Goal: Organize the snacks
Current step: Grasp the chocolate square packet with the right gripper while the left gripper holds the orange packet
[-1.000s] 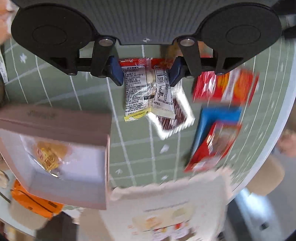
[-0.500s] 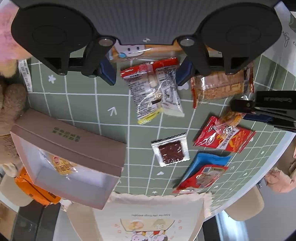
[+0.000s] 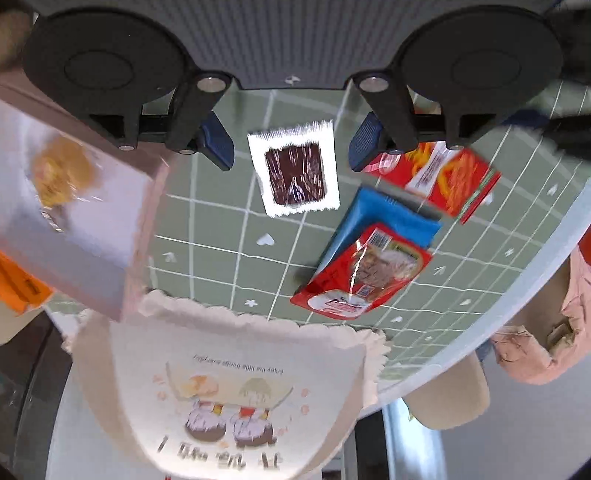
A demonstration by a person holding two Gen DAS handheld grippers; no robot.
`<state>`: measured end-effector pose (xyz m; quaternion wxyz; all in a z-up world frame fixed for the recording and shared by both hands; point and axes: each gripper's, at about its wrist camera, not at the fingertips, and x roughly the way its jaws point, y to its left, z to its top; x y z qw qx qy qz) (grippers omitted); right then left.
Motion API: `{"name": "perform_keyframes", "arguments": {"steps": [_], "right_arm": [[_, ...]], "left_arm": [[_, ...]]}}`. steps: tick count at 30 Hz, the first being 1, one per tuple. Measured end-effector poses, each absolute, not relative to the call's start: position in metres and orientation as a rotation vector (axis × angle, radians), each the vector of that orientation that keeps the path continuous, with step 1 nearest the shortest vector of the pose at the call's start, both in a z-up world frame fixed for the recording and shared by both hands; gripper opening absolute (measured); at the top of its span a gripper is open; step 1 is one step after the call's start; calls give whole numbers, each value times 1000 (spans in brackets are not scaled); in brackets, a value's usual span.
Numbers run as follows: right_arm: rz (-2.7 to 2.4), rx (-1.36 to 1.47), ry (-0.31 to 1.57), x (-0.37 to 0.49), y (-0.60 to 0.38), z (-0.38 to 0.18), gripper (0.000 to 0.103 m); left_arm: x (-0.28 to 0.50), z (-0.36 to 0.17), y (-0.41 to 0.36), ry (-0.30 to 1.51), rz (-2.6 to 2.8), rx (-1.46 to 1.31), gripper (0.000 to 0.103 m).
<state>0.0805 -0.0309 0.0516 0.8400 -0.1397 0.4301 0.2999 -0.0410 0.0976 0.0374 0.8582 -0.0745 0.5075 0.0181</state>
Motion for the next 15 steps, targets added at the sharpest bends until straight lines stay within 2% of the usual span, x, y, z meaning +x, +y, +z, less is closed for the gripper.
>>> {"name": "perform_keyframes", "arguments": {"steps": [6, 7, 10, 15], "right_arm": [[607, -320, 951, 94, -13, 30, 68], [613, -317, 958, 92, -15, 31, 61], [624, -321, 960, 82, -24, 38, 55], [610, -202, 997, 56, -72, 56, 51]], "left_arm": [[-46, 38, 104, 1065, 27, -193, 37], [-47, 38, 104, 1065, 25, -195, 37], [-47, 38, 105, 1063, 4, -190, 37], [-51, 36, 106, 1037, -52, -149, 37]]}}
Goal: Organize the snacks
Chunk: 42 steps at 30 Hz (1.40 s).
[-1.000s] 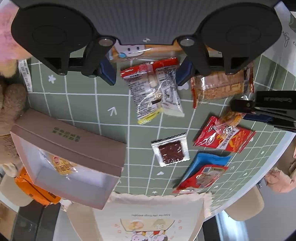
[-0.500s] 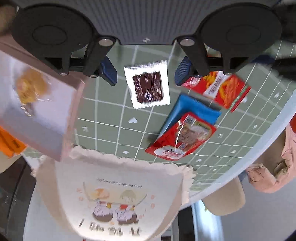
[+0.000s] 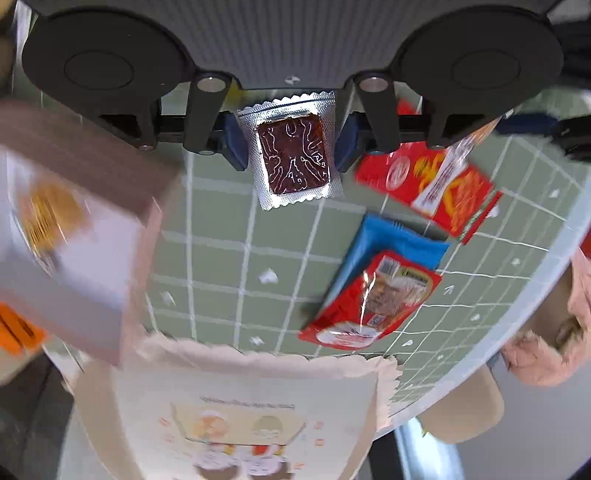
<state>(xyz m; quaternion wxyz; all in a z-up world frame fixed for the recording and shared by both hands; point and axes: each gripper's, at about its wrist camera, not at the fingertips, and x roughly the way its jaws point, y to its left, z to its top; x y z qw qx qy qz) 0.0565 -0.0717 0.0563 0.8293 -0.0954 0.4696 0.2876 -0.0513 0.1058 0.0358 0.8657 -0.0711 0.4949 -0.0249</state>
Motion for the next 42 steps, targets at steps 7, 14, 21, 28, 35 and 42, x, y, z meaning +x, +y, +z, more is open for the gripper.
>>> {"name": "perform_keyframes", "arguments": {"steps": [7, 14, 21, 28, 35, 42], "right_arm": [[546, -159, 972, 23, -127, 79, 51], [491, -173, 953, 4, -155, 81, 51], [455, -147, 895, 3, -186, 104, 51], [447, -110, 733, 10, -231, 176, 23], [435, -59, 608, 20, -260, 221, 23], [399, -34, 671, 16, -276, 201, 25]], "left_arm": [[-36, 35, 90, 1050, -95, -62, 37], [-18, 33, 65, 1090, -86, 65, 40], [-21, 43, 67, 1023, -115, -61, 35], [-13, 172, 40, 702, -236, -62, 35], [61, 276, -10, 522, -354, -44, 36], [148, 236, -49, 685, -383, -188, 36]]}}
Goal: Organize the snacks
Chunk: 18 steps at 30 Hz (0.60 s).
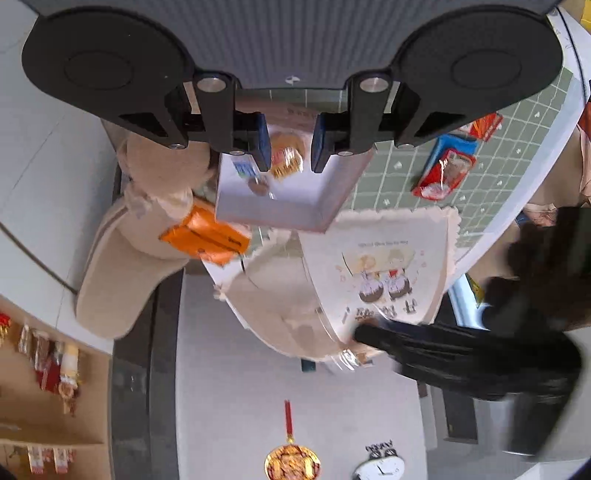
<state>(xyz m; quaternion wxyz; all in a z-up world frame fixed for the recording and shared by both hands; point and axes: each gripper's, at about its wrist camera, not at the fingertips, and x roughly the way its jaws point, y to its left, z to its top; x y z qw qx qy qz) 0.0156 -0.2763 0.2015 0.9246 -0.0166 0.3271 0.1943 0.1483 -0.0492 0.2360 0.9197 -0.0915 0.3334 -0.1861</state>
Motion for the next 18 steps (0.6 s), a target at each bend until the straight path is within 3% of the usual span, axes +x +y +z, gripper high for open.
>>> {"name": "perform_keyframes", "arguments": {"steps": [4, 10, 18], "right_arm": [[360, 49, 761, 19, -303, 182, 35], [341, 176, 946, 39, -305, 135, 36], [170, 51, 1032, 72, -247, 69, 41]], "left_arm": [[143, 217, -48, 644, -362, -253, 36], [130, 158, -40, 811, -339, -235, 36], [47, 89, 20, 937, -219, -281, 36]]}}
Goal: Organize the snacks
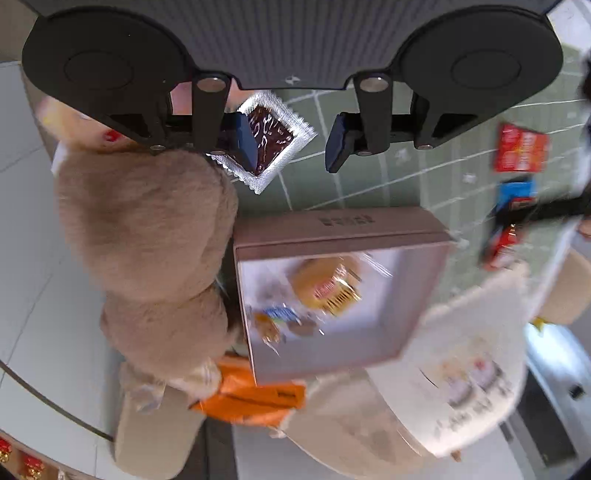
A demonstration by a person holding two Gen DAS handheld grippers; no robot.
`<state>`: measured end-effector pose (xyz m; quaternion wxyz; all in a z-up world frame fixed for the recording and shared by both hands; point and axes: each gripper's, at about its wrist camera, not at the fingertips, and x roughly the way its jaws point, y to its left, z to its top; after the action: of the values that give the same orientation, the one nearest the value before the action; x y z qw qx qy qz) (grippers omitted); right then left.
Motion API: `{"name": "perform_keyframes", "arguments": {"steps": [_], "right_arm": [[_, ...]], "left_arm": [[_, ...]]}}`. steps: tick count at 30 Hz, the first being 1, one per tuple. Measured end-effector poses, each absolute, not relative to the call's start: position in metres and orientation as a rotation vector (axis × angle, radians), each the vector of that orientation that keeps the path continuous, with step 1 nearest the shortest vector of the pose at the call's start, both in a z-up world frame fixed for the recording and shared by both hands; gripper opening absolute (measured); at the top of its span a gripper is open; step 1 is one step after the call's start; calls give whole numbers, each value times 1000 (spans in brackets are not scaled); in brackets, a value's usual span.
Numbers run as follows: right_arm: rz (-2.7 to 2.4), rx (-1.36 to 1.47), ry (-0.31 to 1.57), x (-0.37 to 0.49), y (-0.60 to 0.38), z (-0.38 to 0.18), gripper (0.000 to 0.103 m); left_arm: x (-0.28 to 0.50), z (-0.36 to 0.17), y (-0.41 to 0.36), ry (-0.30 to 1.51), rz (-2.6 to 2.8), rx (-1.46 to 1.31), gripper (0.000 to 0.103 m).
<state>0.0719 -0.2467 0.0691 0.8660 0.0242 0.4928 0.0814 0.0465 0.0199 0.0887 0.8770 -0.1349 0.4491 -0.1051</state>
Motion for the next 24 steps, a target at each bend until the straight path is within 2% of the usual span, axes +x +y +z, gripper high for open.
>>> {"name": "perform_keyframes", "arguments": {"steps": [3, 5, 7, 9, 12, 15, 24], "right_arm": [[87, -27, 1042, 78, -231, 45, 41], [58, -66, 1019, 74, -221, 37, 45], [74, -76, 1023, 71, -211, 34, 59], [143, -16, 1031, 68, -204, 35, 63], [344, 87, 1066, 60, -190, 37, 63], [485, 187, 1113, 50, -189, 43, 59], [338, 9, 941, 7, -245, 95, 61]], "left_arm": [[11, 80, 43, 953, -153, -289, 36], [-12, 77, 56, 950, -120, -270, 36], [-27, 75, 64, 957, -102, -245, 36], [-34, 72, 67, 972, -106, -239, 36], [-35, 71, 63, 980, -143, -244, 36], [-33, 73, 46, 980, -190, -207, 36], [-28, 70, -67, 1001, -501, -24, 36]]}}
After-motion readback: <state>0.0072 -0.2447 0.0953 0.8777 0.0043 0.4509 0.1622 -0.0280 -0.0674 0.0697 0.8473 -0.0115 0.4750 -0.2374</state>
